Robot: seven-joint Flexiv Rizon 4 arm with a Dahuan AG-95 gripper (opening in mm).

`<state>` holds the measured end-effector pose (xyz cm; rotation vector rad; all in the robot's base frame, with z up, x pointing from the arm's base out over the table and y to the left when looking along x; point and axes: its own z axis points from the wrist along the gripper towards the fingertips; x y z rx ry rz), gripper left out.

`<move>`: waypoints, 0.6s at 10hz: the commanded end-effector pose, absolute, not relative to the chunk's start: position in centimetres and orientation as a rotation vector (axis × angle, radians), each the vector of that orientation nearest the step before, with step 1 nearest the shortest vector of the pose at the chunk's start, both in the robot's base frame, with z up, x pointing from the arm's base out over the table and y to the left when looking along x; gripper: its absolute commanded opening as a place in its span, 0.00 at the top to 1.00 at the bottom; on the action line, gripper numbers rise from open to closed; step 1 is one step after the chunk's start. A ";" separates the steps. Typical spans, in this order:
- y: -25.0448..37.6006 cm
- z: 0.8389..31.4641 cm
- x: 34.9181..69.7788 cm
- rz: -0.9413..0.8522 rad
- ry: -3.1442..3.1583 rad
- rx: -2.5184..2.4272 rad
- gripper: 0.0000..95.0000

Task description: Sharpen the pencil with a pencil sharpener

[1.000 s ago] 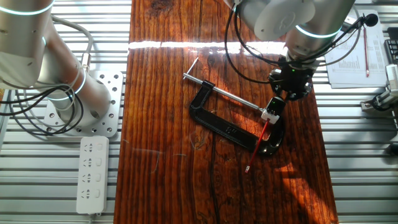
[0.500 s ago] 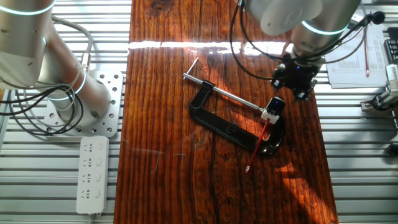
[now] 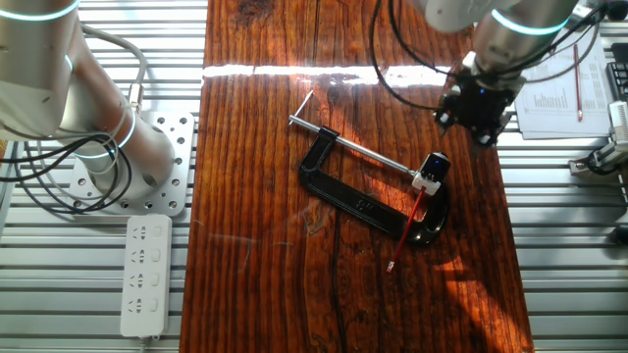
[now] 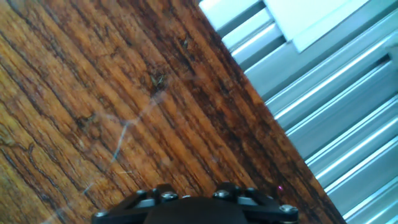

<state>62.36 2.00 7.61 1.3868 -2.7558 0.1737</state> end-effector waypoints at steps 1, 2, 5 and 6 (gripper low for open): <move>2.4 9.4 61.9 0.172 -2.803 1.300 1.00; 2.5 9.9 61.8 0.172 -2.809 1.289 1.00; 3.1 11.9 61.2 0.168 -2.832 1.252 1.00; 3.1 12.1 61.1 0.170 -2.830 1.256 1.00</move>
